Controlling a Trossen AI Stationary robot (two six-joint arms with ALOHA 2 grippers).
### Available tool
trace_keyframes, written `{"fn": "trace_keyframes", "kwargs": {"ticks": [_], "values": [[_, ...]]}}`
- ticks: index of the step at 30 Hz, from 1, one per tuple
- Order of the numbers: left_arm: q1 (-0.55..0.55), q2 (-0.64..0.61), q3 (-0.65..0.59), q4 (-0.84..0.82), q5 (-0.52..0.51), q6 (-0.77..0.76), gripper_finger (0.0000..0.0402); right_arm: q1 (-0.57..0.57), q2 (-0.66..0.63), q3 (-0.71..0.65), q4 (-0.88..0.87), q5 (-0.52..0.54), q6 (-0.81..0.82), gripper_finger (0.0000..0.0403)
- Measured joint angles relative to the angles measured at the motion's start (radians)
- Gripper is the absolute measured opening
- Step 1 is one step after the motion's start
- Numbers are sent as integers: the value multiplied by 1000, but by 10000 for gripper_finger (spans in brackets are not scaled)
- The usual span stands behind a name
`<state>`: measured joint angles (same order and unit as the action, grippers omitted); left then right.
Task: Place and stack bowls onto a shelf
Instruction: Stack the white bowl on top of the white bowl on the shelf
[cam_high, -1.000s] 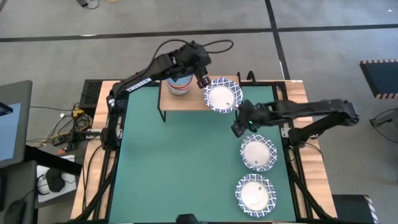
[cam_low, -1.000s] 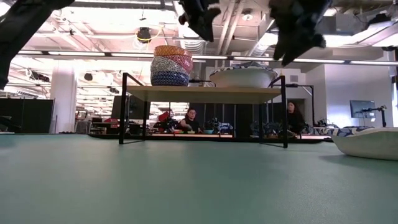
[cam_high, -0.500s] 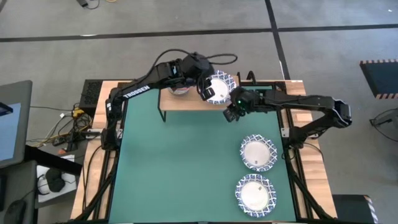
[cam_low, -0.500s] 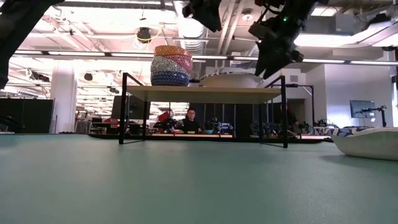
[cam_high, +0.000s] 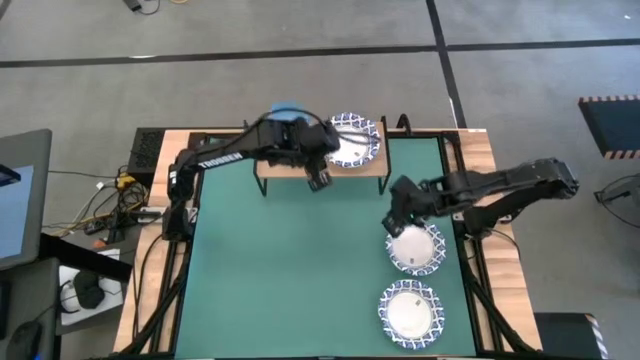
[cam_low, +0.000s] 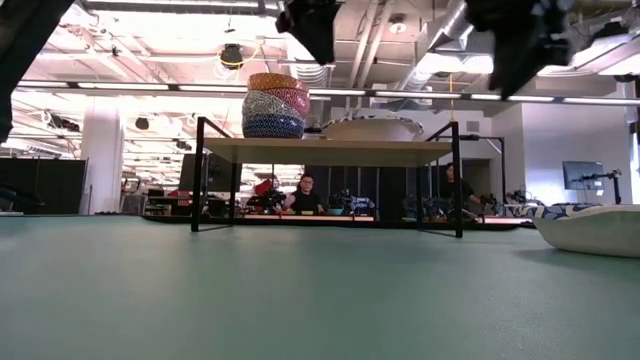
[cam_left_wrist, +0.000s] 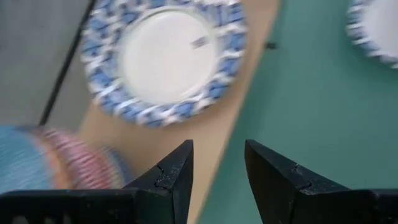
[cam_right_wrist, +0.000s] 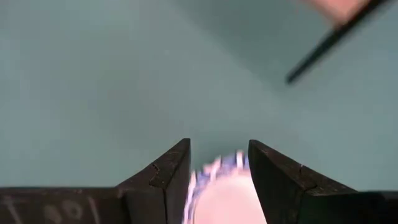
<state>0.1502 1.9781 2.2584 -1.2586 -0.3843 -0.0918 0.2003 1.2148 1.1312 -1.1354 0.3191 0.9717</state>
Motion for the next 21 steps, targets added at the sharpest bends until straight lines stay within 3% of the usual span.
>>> {"fn": "trace_keyframes", "kwargs": {"ticks": [12,21], "values": [[-60,3,-72,156,180,21,129,212,-26,-198,-35,-71,316,188],[-83,2,-71,230,221,18,129,161,-26,-306,-74,-61,286,213]]}}
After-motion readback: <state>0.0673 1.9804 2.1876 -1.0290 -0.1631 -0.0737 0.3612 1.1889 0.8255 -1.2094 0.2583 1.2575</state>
